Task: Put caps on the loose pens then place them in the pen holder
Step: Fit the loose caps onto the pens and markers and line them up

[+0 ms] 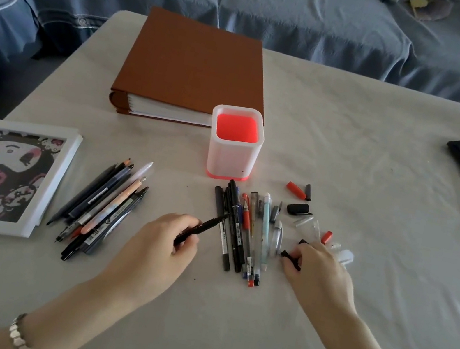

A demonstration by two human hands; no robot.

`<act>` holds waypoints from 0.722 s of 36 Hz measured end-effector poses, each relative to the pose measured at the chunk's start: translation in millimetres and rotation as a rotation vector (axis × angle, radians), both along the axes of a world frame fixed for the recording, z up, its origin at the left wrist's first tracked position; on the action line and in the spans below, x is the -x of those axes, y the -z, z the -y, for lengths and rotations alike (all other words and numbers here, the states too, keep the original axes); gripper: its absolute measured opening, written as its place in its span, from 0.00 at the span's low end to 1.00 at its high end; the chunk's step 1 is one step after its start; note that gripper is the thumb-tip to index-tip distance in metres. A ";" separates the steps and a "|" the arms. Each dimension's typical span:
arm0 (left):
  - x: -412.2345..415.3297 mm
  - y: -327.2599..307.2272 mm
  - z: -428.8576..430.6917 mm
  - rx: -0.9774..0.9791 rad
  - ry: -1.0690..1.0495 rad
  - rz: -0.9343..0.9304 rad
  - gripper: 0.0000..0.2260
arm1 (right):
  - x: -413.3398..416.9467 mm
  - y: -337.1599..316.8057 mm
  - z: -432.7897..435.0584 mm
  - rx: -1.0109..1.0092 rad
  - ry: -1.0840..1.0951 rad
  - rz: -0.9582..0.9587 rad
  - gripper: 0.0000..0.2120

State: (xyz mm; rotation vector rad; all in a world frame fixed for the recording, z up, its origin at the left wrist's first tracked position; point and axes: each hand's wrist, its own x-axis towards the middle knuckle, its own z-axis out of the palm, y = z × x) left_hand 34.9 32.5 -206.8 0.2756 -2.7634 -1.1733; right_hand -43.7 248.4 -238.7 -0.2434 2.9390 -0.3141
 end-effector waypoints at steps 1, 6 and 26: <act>-0.3 0.0 0.7 -0.005 0.000 0.007 0.07 | 0.9 0.0 -1.5 0.020 0.007 -0.012 0.10; -0.8 -1.8 1.5 -0.063 0.006 0.008 0.07 | -0.4 -9.1 -5.8 0.633 0.089 -0.007 0.06; -6.3 -14.0 -1.8 -0.174 0.035 0.069 0.07 | -27.8 -32.3 12.8 1.404 0.073 0.153 0.14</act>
